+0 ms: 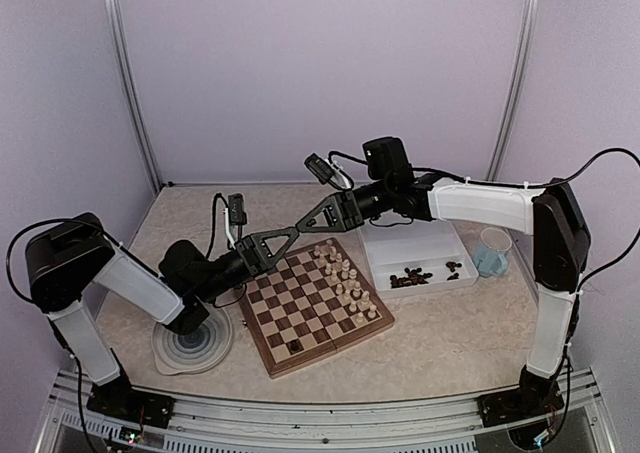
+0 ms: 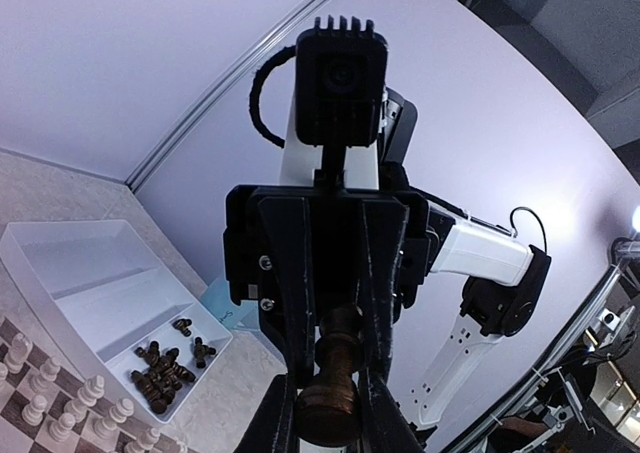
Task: Set up the chess pieces on the board
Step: Pass from the left arm to the right, then place the king on e8.
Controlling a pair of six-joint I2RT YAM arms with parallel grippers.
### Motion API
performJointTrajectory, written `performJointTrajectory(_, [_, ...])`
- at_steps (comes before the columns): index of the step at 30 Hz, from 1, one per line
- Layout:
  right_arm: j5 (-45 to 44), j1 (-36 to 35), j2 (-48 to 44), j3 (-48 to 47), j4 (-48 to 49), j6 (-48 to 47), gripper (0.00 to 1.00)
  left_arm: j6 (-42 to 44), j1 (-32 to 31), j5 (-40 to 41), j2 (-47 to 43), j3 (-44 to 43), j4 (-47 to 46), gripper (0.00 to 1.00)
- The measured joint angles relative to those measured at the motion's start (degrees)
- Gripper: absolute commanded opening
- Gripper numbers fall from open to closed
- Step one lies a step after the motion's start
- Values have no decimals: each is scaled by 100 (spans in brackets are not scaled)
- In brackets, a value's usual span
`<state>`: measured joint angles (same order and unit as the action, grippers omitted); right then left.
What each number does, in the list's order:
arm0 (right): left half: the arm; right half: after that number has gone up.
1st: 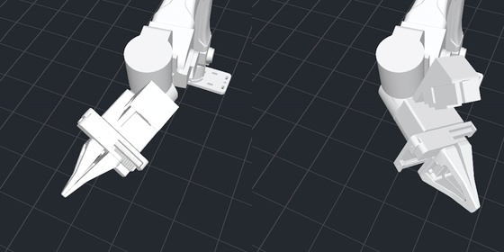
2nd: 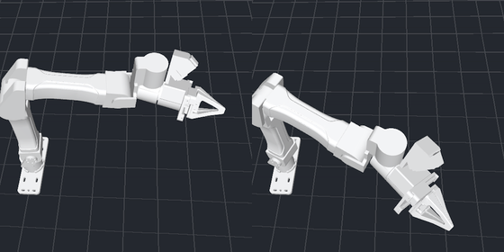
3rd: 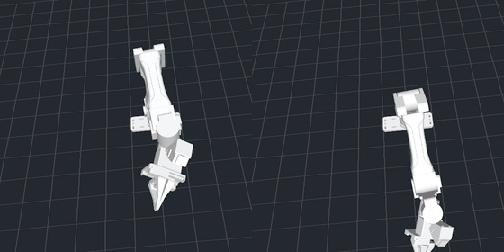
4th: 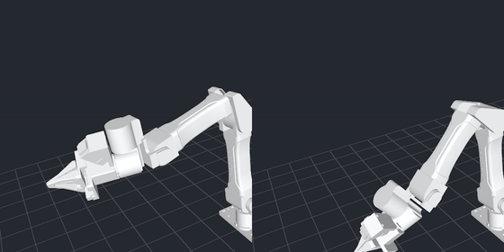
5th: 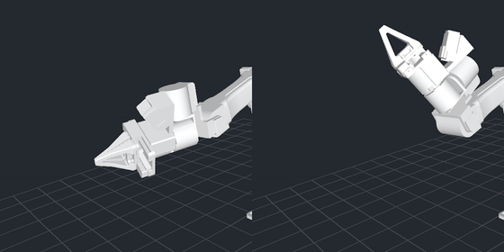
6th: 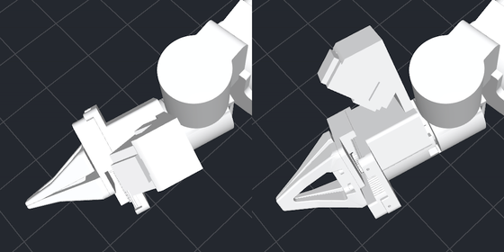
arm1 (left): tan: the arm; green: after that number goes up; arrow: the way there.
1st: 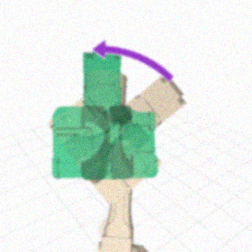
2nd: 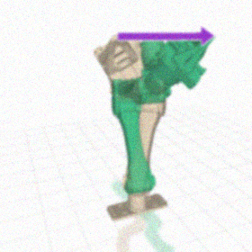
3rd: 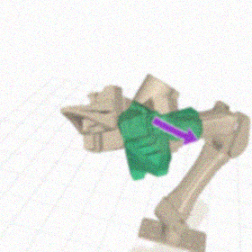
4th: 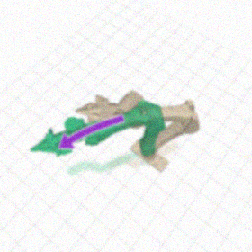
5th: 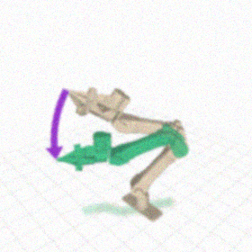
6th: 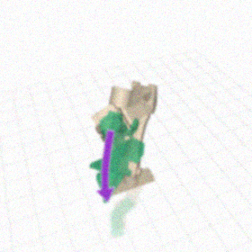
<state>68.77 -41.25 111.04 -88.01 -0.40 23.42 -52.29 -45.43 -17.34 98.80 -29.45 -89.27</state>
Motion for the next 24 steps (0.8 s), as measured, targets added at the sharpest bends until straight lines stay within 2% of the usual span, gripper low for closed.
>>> performJointTrajectory(2, [-20, 4, 0, 0, 2, -22, 5, 0, -4, 9, 0, -7, -2, 5])
performJointTrajectory(4, [-109, 9, 0, -15, -66, -76, 1, 2, -2, 33, 0, -9, 7, 13])
performJointTrajectory(9, [-496, -9, 24, -330, -745, -658, 0, 120, 2, 184, -79, -15, 345, 50])
performJointTrajectory(11, [-826, -33, 42, -608, -1102, -1034, 0, 310, 2, 321, -332, -13, 957, 59])
performJointTrajectory(14, [-1593, -153, 76, -1123, -1711, -1738, 0, 706, 39, 623, -1106, -17, 2271, 64])
performJointTrajectory(17, [-2465, -409, 216, -1696, -2310, -2527, 0, 1180, 219, 946, -2214, -151, 3812, 65])
performJointTrajectory(20, [-3237, -798, 518, -2229, -2852, -3226, 0, 1504, 745, 1158, -3257, -402, 5143, 66])
performJointTrajectory(24, [-4030, -1342, 1156, -2968, -3630, -4022, 0, 1878, 1779, 1362, -4347, -557, 6542, 67])
